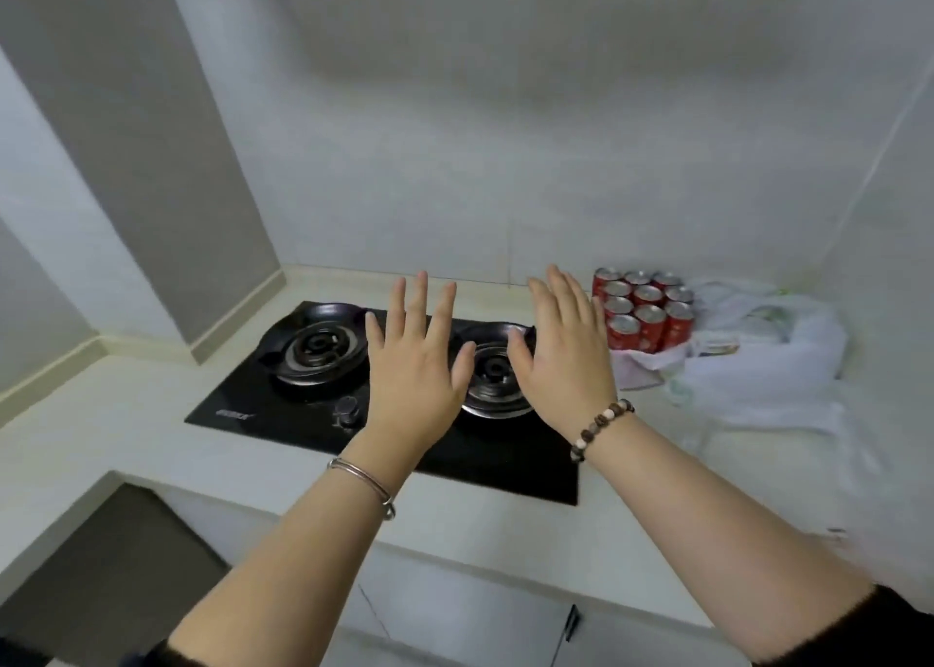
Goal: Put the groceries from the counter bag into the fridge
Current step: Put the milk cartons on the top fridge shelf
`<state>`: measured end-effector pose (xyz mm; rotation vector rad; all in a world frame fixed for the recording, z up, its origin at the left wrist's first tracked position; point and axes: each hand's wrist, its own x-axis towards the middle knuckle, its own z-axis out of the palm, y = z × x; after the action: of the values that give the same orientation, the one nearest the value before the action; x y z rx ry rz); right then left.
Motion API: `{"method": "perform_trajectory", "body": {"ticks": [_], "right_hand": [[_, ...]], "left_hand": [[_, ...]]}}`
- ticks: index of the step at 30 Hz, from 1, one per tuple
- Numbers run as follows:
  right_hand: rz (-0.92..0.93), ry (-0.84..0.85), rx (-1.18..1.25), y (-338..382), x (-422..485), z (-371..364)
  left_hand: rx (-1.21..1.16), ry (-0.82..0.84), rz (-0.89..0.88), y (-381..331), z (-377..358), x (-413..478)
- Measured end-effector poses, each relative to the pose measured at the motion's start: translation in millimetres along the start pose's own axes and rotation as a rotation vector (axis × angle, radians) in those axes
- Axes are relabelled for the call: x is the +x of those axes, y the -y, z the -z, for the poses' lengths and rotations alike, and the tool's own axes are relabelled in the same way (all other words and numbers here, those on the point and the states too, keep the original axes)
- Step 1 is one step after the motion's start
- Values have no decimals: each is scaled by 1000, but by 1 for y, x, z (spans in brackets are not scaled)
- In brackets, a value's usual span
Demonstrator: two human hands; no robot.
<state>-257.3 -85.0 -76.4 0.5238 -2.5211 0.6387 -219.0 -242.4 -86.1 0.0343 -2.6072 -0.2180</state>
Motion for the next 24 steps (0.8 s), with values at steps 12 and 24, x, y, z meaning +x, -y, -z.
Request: {"method": "perform_trajectory", "body": {"ticks": [12,24], "right_hand": [[-231,-64,-128,-237,64,13],[-438,632,-321,-437,113,-7]], "left_hand": [[-270,141,-226,-171,-143,123],[-218,327,-455,-286,-300,202]]}}
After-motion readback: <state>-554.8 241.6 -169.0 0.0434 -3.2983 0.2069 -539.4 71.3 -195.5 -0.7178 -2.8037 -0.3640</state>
